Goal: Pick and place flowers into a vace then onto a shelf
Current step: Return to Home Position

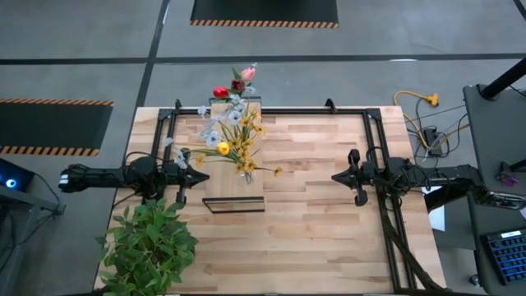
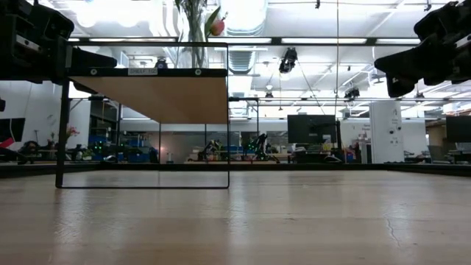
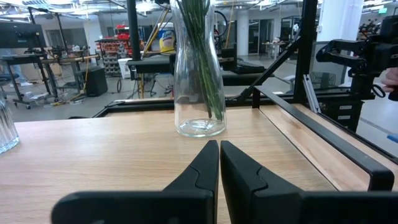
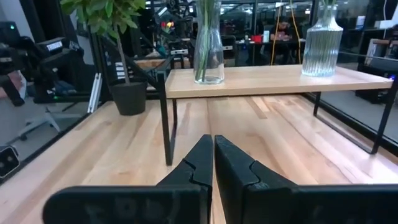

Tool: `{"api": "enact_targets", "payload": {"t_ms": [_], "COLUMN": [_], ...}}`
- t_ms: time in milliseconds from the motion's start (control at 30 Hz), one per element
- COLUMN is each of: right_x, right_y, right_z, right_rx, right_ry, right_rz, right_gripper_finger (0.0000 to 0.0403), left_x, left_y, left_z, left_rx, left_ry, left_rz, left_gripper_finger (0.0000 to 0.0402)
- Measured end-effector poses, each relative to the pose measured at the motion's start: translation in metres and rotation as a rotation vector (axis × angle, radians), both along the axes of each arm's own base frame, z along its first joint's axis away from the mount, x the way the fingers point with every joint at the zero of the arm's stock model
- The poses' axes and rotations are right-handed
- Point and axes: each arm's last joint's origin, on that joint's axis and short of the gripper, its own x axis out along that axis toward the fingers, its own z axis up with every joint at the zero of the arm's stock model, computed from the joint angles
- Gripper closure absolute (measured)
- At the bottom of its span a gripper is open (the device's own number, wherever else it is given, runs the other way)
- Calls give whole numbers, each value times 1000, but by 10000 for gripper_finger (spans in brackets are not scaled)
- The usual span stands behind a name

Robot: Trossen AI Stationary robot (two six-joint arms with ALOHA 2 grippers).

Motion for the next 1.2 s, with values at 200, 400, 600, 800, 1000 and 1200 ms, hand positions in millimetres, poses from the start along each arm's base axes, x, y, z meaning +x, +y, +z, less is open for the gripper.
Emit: {"api": "enact_targets", "payload": {"t_ms": [200, 400, 600, 800, 1000, 1200], "right_x": [0, 0, 0, 0, 0, 0], "right_y": [0, 0, 0, 0, 0, 0], "right_z": [0, 0, 0, 0, 0, 0], "right_rx": [-14, -7, 13, 14, 15, 15], "right_ry": [0, 0, 1, 1, 1, 1], "right_rz": [0, 0, 0, -1, 0, 0], "right_gripper_finger": [394, 394, 394, 394, 394, 394], "left_x": [0, 0, 0, 0, 0, 0], "left_y": [0, 0, 0, 0, 0, 0], "left_z": [0, 0, 0, 0, 0, 0], "left_rx": [0, 0, 0, 0, 0, 0], "left_ry": [0, 1, 1, 0, 0, 1], "left_rz": [0, 0, 0, 0, 0, 0], "left_gripper_finger": [402, 402, 402, 402, 402, 402]}}
